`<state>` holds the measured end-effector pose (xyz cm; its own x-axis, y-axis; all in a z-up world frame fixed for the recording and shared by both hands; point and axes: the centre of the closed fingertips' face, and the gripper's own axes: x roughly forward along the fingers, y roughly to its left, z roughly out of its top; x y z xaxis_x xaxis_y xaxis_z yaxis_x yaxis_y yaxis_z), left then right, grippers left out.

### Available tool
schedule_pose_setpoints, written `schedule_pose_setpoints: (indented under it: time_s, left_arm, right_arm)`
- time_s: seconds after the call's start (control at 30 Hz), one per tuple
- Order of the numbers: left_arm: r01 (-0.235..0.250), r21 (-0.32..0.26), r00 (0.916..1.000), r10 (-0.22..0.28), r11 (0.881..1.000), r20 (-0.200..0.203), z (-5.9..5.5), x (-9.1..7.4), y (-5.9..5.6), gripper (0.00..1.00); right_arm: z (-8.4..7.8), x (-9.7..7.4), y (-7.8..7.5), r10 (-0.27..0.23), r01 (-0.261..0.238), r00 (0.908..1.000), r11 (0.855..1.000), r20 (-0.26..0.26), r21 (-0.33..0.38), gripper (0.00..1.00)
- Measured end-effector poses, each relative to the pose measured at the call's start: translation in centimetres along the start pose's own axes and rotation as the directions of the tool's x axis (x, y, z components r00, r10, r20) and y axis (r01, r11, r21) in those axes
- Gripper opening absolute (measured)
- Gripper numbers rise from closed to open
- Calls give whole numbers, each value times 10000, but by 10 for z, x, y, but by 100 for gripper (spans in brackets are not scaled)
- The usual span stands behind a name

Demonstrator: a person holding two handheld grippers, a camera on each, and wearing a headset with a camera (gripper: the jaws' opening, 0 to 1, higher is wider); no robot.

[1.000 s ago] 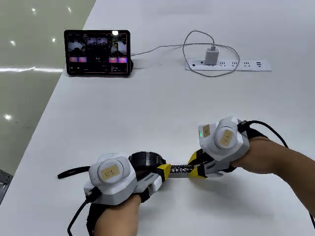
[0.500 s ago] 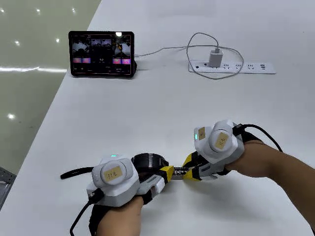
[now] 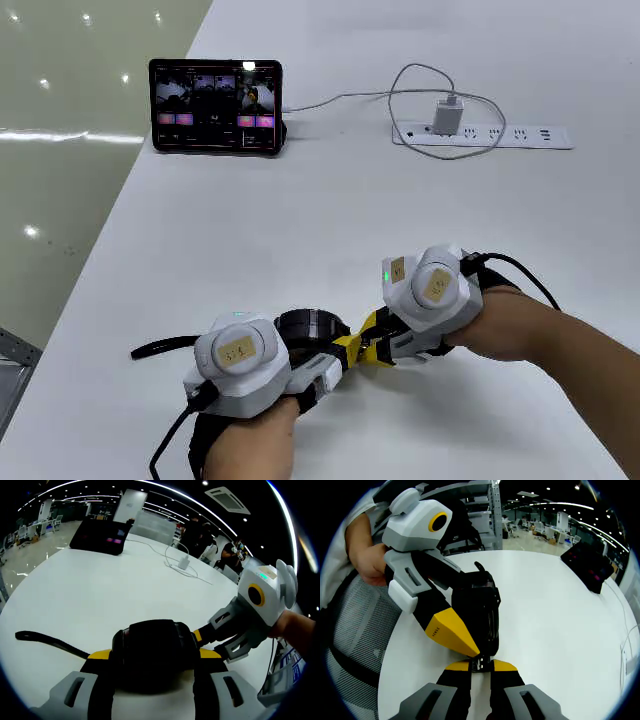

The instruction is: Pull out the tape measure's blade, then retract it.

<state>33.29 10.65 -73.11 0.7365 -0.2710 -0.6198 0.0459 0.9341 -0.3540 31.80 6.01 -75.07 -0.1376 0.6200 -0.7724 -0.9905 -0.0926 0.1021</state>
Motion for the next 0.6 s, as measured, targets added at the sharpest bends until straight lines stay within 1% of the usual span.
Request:
schedule_pose_setpoints:
  time_s: [0.1, 0.2, 0.4, 0.5, 0.6]
  left_arm:
    - [2, -11, 10000, -2, 10000, 0, 0, 0, 0, 59]
    - [0, -22, 10000, 0, 10000, 4, 0, 0, 0, 60]
    - [-6, -46, 10000, 6, 10000, -24, 0, 0, 0, 60]
    - [-10, -103, 9999, 9, 9999, -120, 0, 0, 0, 60]
    - [-7, -123, 9999, 6, 9999, -106, 0, 0, 0, 60]
  right_arm:
    - [2, 1, -1, 33, -33, 10000, 10000, 50, -5, 10]
    - [1, 1, -1, 72, -72, 10000, 9999, -37, -97, 10]
    - [1, 1, -1, 26, -26, 10000, 10000, -48, -93, 11]
    - [1, 1, -1, -7, 6, 10000, 10000, -54, -41, 11]
    - [1, 1, -1, -50, 50, 10000, 10000, -65, -6, 11]
